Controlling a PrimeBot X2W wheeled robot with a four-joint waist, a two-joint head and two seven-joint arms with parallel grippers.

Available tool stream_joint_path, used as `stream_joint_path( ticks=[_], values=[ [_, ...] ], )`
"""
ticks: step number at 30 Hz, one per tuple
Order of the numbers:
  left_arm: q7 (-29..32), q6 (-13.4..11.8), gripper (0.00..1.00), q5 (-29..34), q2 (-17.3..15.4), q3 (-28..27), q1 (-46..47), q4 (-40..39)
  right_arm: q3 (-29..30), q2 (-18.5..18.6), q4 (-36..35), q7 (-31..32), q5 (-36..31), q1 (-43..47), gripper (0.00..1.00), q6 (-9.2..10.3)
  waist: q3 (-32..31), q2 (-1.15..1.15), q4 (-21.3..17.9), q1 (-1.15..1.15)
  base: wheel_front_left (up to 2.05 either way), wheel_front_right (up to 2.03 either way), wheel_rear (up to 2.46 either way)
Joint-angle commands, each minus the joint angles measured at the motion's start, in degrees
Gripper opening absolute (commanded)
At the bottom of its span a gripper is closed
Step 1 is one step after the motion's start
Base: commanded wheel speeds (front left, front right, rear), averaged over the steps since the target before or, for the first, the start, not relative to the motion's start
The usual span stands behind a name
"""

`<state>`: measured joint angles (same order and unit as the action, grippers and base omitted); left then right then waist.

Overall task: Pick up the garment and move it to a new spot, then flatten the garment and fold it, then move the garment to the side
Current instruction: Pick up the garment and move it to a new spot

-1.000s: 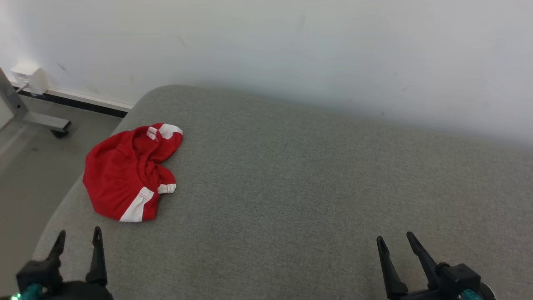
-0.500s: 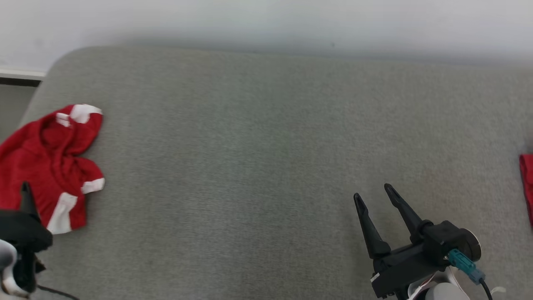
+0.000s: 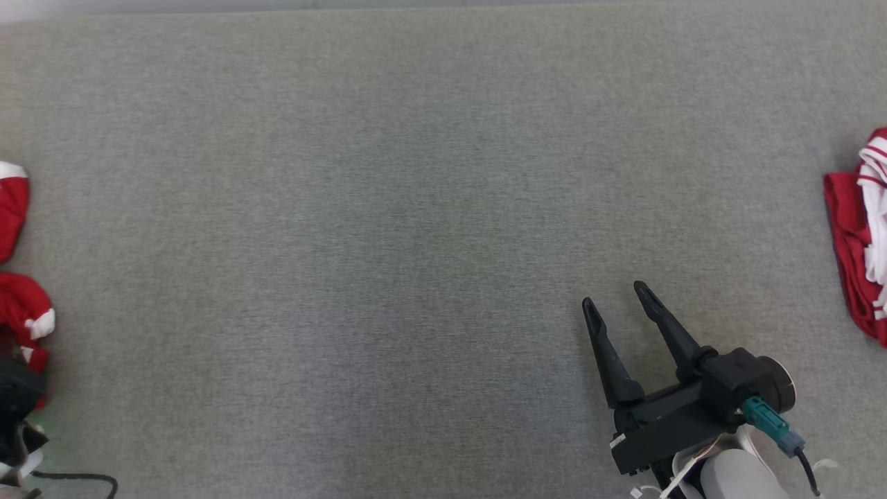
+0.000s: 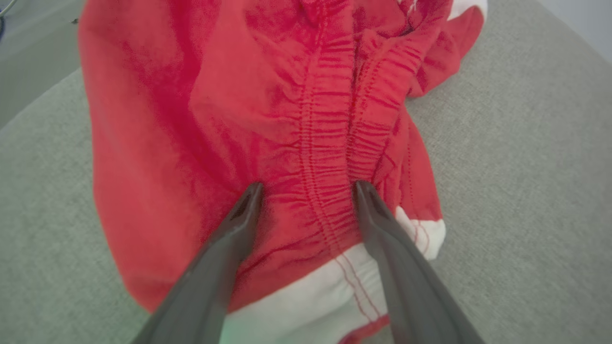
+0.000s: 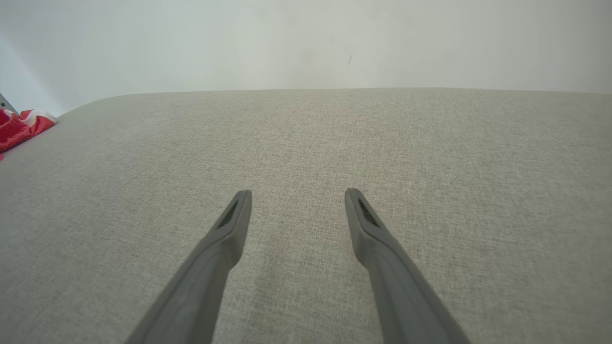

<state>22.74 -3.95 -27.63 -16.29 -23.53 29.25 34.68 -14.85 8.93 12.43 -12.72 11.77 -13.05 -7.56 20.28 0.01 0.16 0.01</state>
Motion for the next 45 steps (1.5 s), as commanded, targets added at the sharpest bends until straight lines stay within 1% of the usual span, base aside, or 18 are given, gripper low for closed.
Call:
stream_joint_path(
  ticks=[1, 2, 4, 6, 7, 8, 9, 12, 14, 19, 21, 24, 27, 32, 39, 42, 45],
  values=[
    [2.77, -1.11, 1.00, -1.29, 2.72, 0.00, -2.02, 1.81, -0.32, 0.17, 0.43, -0.45, 0.43, -0.73, 1.00, 0.14, 1.14, -0.01, -1.56, -0.01, 0.00, 0.00, 0.00],
    [2.77, -1.11, 1.00, -1.29, 2.72, 0.00, -2.02, 1.81, -0.32, 0.17, 0.43, -0.45, 0.43, -0.73, 1.00, 0.14, 1.14, -0.01, -1.56, -0.01, 0.00, 0.00, 0.00],
    [5.01, -1.54, 1.00, -2.67, 4.50, -0.05, -2.80, 2.12, -0.98, 0.50, 0.66, -0.43, 0.49, -0.96, 1.00, 0.14, 0.96, -0.01, -1.66, -0.01, 0.00, 0.00, 0.00],
    [6.49, -1.77, 1.00, -2.95, 5.54, 0.15, -3.67, 1.90, -1.28, 0.69, 0.90, -0.46, 0.63, -1.07, 1.00, 0.14, 0.59, -0.01, -1.70, -0.01, 0.00, 0.00, 0.00],
    [7.14, -1.87, 0.73, -3.05, 5.69, 0.27, -4.17, 1.72, -1.39, 0.71, 0.98, -0.51, 0.64, -1.07, 1.00, 0.14, 0.33, -0.01, -1.73, -0.01, 0.00, 0.00, 0.00],
    [7.32, -1.82, 0.15, -3.37, 5.84, 0.15, -4.63, 1.39, -1.42, 0.68, 1.10, -0.54, 0.74, -1.00, 1.00, 0.14, -0.11, -0.01, -1.73, -0.01, 0.00, 0.00, 0.00],
    [7.57, -1.66, 0.00, -3.67, 5.62, -0.11, -5.12, 0.88, -1.42, 0.57, 1.28, -0.65, 0.87, -0.92, 1.00, 0.14, -0.49, -0.01, -1.76, -0.01, 0.00, 0.00, 0.00],
    [7.78, -1.08, 0.00, -4.33, 4.52, -0.75, -5.63, -1.43, -1.41, 0.14, 1.88, -0.93, 1.03, -0.46, 1.00, 0.14, -1.99, -0.01, -1.64, -0.01, 0.00, 0.00, 0.00],
    [6.90, -0.45, 0.00, -5.25, 4.14, -1.52, -5.43, -3.80, -1.37, -0.22, 2.33, -1.03, 1.27, 0.02, 1.00, 0.14, -3.24, -0.01, -1.48, -0.01, 0.00, 0.00, 0.00],
    [5.59, 0.91, 0.00, -5.10, 0.57, -2.04, -4.30, -10.98, -1.33, -1.12, 3.65, -1.53, 1.92, 1.14, 1.00, 0.14, -7.30, -0.01, -1.38, -0.01, 0.00, 0.00, 0.00],
    [6.17, 1.56, 0.00, -4.87, -0.22, -1.63, -3.93, -13.70, -1.27, -1.58, 4.39, -1.76, 2.35, 1.95, 1.00, 0.14, -9.17, -0.01, -1.43, -0.01, 0.00, 0.00, 0.00],
    [7.21, 2.99, 0.00, -6.38, -0.27, -1.22, -2.79, -17.96, -1.36, -2.22, 5.22, -2.02, 2.65, 2.59, 1.00, 0.14, -11.83, -0.01, -1.70, -0.01, 0.00, 0.00, 0.00],
    [9.28, 4.14, 0.00, -6.70, -1.37, 0.18, -1.51, -22.47, -1.79, -2.71, 6.24, -2.19, 2.97, 3.28, 1.00, 0.14, -14.53, -0.01, -2.43, -0.01, 0.00, 0.00, 0.00],
    [12.44, 5.53, 0.00, -8.21, 0.00, 3.36, 0.24, -29.98, -2.01, -3.53, 7.19, -2.48, 3.47, 4.24, 1.00, 0.14, -18.14, -0.01, -4.72, -0.01, 0.00, 0.00, 0.00],
    [16.04, 7.15, 0.00, -8.94, 4.04, 10.83, -0.05, -38.77, -2.45, -4.03, 7.50, -2.47, 3.64, 5.08, 1.00, 0.14, -19.98, -0.01, -9.61, -0.01, 0.00, 0.00, 0.00],
    [15.78, 7.73, 0.00, -8.90, 6.43, 14.05, -0.44, -40.66, -2.17, -3.74, 7.27, -2.47, 3.50, 5.08, 1.00, 0.14, -19.80, -0.01, -12.13, -0.01, 0.00, 0.00, 0.00],
    [15.05, 8.53, 0.00, -8.20, 8.44, 17.45, -1.72, -40.91, -1.99, -3.51, 6.93, -2.39, 3.39, 5.26, 1.00, 0.14, -19.41, -0.01, -14.85, -0.01, 0.00, 0.00, 0.00]
  ],
)
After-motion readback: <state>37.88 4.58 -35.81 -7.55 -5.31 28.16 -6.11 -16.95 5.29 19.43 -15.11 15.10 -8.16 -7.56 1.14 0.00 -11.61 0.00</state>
